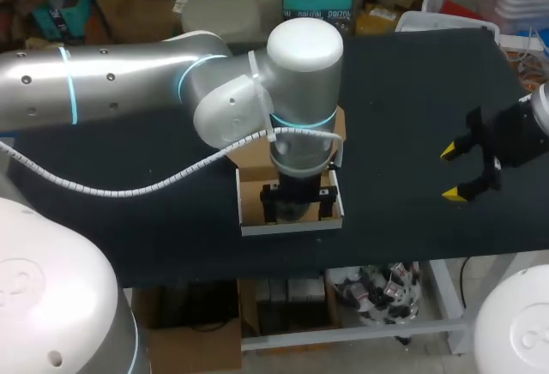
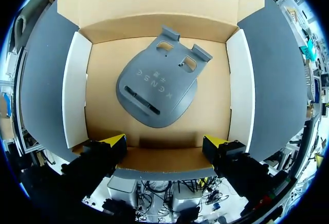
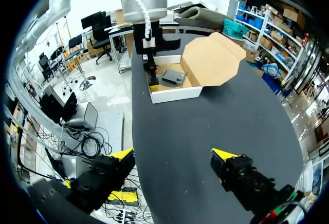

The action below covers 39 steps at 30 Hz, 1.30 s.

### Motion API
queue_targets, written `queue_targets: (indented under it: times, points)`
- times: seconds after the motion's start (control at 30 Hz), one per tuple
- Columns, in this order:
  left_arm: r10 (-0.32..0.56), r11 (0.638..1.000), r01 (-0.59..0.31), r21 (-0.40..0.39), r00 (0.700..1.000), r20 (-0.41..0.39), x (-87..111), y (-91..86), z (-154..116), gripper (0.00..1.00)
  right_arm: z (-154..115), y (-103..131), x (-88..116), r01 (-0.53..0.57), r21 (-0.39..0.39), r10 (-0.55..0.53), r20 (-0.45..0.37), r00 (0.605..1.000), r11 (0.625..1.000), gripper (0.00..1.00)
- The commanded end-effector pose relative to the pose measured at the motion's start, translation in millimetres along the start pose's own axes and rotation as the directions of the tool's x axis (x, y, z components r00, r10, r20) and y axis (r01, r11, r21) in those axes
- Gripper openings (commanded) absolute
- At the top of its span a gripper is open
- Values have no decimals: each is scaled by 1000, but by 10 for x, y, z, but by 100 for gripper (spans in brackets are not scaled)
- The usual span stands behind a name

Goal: Assemble the packaging by folding the flat box into shape, placing the metal phone stand inside, and closing the box properly

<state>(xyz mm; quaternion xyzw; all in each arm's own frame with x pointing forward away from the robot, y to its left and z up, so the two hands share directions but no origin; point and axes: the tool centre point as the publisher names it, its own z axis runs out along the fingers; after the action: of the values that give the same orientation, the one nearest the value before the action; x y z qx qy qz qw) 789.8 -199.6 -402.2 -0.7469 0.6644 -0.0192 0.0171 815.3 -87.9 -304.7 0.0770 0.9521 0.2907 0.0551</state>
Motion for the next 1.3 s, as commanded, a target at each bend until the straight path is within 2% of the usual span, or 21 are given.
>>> queue_targets:
  times: [0.03,0.37,0.77,0.93,1.1,1.3]
  points:
    - [-5,1000,4,10,1000,11,20,31,-30,100,-10,-2,-3,0,-2,0,-2,1000,1000,100]
    - [18,997,-16,75,999,-29,-10,12,-259,100,-10,-2,-3,0,-2,0,-2,1000,1000,100]
    - [142,979,-126,163,985,-93,-243,-44,-649,100,-10,-2,-3,0,-2,0,-2,1000,1000,100]
    - [219,959,-188,211,966,-135,-406,-38,-862,100,-10,-2,-3,0,-2,0,-2,1000,1000,100]
    - [221,952,-181,245,964,-147,-647,-72,-994,100,-10,-2,-3,0,-2,0,-2,1000,1000,100]
    - [218,949,-163,270,958,-189,-1026,-111,-1092,100,-10,-2,-3,0,-2,0,-2,1000,1000,100]
